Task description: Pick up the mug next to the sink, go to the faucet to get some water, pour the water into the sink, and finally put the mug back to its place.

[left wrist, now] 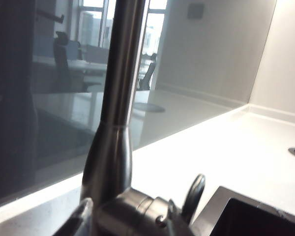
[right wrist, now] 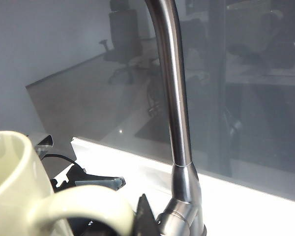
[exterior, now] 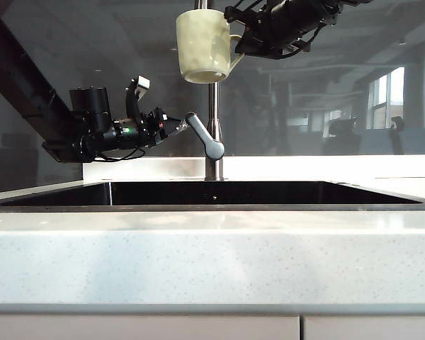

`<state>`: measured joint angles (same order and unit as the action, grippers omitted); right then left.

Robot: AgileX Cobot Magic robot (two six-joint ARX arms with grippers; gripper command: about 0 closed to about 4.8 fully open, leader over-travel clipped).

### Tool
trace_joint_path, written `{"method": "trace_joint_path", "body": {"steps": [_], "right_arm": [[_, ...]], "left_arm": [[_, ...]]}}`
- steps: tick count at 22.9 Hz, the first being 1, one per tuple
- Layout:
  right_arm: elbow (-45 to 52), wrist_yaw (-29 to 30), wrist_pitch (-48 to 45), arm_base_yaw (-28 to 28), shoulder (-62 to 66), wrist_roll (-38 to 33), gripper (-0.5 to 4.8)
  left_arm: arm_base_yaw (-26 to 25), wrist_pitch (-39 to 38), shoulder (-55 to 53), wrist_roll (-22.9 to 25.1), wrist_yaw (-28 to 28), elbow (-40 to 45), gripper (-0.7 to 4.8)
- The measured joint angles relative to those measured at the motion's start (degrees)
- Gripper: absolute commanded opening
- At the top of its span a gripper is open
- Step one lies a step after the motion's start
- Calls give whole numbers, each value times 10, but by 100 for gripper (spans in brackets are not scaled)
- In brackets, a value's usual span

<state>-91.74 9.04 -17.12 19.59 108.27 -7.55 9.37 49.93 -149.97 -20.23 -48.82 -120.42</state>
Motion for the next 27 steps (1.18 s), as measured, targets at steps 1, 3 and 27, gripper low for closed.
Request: {"method": "trace_joint_path", "body": {"steps": [1, 3, 27], "right_arm": [[0, 0, 0, 0, 0, 0, -7], [0, 0, 0, 0, 0, 0, -7], [0, -3, 0, 0, 0, 14, -7]], "left_arm": [[0, -2, 0, 6, 2, 0, 192], [-5, -8, 0, 17, 2, 0, 179], [-23, 22, 0, -51, -110, -2, 346]]}}
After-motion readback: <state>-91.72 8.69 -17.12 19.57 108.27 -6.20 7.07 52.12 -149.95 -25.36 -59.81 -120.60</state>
